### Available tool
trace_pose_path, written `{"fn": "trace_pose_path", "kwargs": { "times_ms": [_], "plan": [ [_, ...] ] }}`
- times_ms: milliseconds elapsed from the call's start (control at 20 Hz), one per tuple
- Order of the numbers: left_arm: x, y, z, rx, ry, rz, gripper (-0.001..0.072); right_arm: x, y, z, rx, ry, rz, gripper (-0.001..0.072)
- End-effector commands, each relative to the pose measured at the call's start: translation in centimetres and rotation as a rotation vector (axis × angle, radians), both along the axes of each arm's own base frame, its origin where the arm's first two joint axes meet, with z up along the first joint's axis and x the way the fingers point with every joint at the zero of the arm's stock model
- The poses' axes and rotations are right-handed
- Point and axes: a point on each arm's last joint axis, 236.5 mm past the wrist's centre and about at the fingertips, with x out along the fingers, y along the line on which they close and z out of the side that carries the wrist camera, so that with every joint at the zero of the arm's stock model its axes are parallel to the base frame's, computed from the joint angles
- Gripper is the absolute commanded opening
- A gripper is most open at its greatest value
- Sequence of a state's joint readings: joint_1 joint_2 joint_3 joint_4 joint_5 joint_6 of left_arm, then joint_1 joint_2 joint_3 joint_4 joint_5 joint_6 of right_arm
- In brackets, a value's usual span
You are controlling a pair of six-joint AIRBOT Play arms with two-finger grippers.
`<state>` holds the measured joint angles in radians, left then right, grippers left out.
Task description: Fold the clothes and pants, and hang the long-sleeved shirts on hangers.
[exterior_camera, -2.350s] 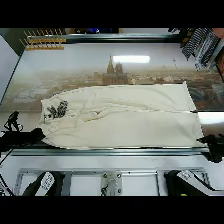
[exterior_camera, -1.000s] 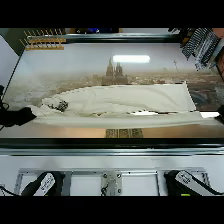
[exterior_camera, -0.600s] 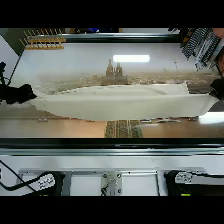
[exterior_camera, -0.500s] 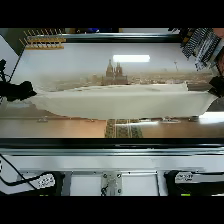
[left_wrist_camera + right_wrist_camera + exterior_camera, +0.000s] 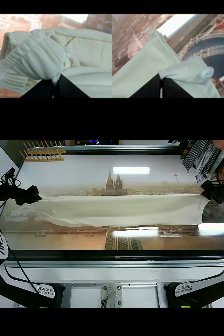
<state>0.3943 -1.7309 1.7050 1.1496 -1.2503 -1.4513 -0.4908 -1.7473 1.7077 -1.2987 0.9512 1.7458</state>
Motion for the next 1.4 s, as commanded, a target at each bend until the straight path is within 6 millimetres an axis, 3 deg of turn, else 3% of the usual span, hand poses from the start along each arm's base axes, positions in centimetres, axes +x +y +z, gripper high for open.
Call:
{"fn": "trace_pose_path", "kwargs": {
  "times_ms": [0,350,600,650,700,750,800,850,950,1100,1200,1250,1350],
  "plan": [
    [1.9,0.7,-1.2,0.001,-0.018,0.036,0.0017,2.0,-0.5,-0.6,-0.004,-0.059,-0.046,0.0025],
    [3.9,0.9,-3.0,0.009,-0.038,0.050,0.0017,4.2,0.1,-3.6,-0.008,-0.078,-0.044,0.0024],
    [6.0,1.1,-2.5,0.043,-0.122,0.074,0.0018,6.5,1.7,-5.5,-0.025,-0.113,-0.024,0.0027],
    [6.4,0.9,-2.3,0.047,-0.135,0.074,0.0018,7.0,2.2,-5.8,-0.015,-0.127,-0.025,0.0039],
    [6.6,0.8,-2.2,0.051,-0.143,0.074,0.0021,7.6,2.5,-5.7,0.005,-0.152,-0.036,0.0159],
    [6.8,0.7,-2.1,0.052,-0.151,0.076,0.0231,8.2,2.8,-5.3,0.028,-0.184,-0.050,0.0394],
    [7.2,0.8,-1.9,0.052,-0.165,0.094,0.0583,8.9,3.0,-4.7,0.047,-0.223,-0.067,0.0556],
    [7.7,1.1,-1.5,0.042,-0.184,0.135,0.0684,9.4,3.1,-3.8,0.072,-0.260,-0.086,0.0564],
    [8.2,2.3,0.2,0.012,-0.206,0.216,0.0687,10.1,3.1,-1.1,0.125,-0.330,-0.117,0.0564],
    [6.9,3.4,3.7,0.008,-0.185,0.204,0.0687,8.6,2.4,4.1,0.080,-0.369,-0.070,0.0564],
    [4.5,4.4,5.4,0.004,-0.149,0.202,0.0687,5.8,2.6,6.1,0.003,-0.313,0.048,0.0564],
    [2.9,4.8,5.4,0.005,-0.115,0.202,0.0687,4.1,2.7,6.3,-0.015,-0.273,0.088,0.0563],
    [-1.5,5.9,3.3,0.030,-0.003,0.229,0.0687,-0.4,2.5,4.6,-0.009,-0.172,0.114,0.0564]
  ]
}}
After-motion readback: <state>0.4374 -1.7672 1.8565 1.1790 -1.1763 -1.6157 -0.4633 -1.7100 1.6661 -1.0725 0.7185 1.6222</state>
